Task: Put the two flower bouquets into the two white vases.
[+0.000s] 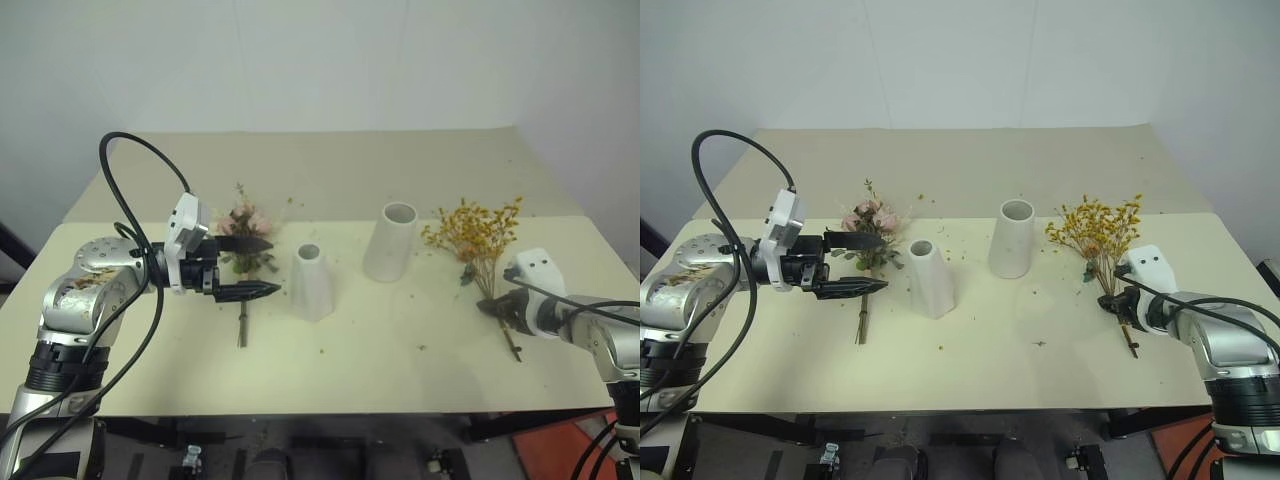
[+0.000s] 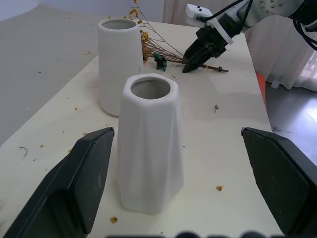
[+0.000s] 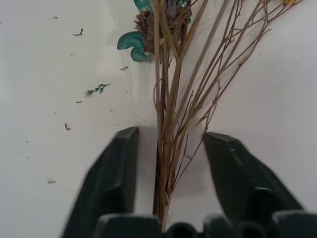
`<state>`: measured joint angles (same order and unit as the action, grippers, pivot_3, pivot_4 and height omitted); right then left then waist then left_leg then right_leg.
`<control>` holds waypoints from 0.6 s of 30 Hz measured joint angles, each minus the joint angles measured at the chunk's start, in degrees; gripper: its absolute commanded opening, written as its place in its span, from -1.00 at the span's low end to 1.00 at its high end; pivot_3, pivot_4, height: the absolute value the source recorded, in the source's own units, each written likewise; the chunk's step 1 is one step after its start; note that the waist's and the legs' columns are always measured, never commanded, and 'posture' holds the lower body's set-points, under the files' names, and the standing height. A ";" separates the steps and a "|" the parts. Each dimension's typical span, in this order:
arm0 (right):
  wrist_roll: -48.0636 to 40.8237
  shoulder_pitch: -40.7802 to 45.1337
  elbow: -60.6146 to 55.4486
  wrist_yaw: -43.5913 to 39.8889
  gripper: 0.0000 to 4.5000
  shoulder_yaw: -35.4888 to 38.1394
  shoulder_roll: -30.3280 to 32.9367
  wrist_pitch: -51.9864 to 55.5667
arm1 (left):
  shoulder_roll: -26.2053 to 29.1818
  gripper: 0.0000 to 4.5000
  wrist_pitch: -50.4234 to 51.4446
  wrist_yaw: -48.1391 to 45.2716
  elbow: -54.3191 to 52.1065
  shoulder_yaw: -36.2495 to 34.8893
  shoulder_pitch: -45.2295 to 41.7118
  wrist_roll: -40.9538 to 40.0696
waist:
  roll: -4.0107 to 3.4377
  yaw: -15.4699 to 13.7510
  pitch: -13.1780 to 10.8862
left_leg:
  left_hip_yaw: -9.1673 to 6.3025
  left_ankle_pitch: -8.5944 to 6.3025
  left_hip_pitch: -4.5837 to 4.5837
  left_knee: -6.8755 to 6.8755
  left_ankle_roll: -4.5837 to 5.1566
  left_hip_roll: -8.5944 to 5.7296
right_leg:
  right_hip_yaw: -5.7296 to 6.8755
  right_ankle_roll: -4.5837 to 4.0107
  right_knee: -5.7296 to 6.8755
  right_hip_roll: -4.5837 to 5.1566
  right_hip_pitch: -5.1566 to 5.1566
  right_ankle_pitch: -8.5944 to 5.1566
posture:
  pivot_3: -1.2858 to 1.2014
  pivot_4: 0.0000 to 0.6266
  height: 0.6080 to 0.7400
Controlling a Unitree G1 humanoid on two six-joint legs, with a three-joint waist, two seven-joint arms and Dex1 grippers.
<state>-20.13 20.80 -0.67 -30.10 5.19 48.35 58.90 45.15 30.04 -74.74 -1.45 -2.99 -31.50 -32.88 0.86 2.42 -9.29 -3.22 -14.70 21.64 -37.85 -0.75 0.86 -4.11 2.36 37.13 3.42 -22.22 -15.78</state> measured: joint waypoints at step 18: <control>1.19 2.58 -0.42 10.46 -0.98 13.06 -11.36 -8.54 | -1.47 1.00 -1.84 0.45 0.00 -1.36 0.13 -1.25 | 0.00 0.03 0.00 | -0.01 0.00 0.03 0.01 0.00 0.01 | 0.00 0.00 0.02 0.00 -0.04 0.00 | 0.03 -0.52 1.00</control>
<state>-18.94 23.39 -1.10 -19.64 18.25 36.99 50.36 43.68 28.20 -74.30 -1.45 -4.35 -31.37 -34.13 0.86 2.45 -9.29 -3.23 -14.70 21.66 -37.84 -0.75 0.86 -4.11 2.36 37.15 3.43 -22.26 -15.78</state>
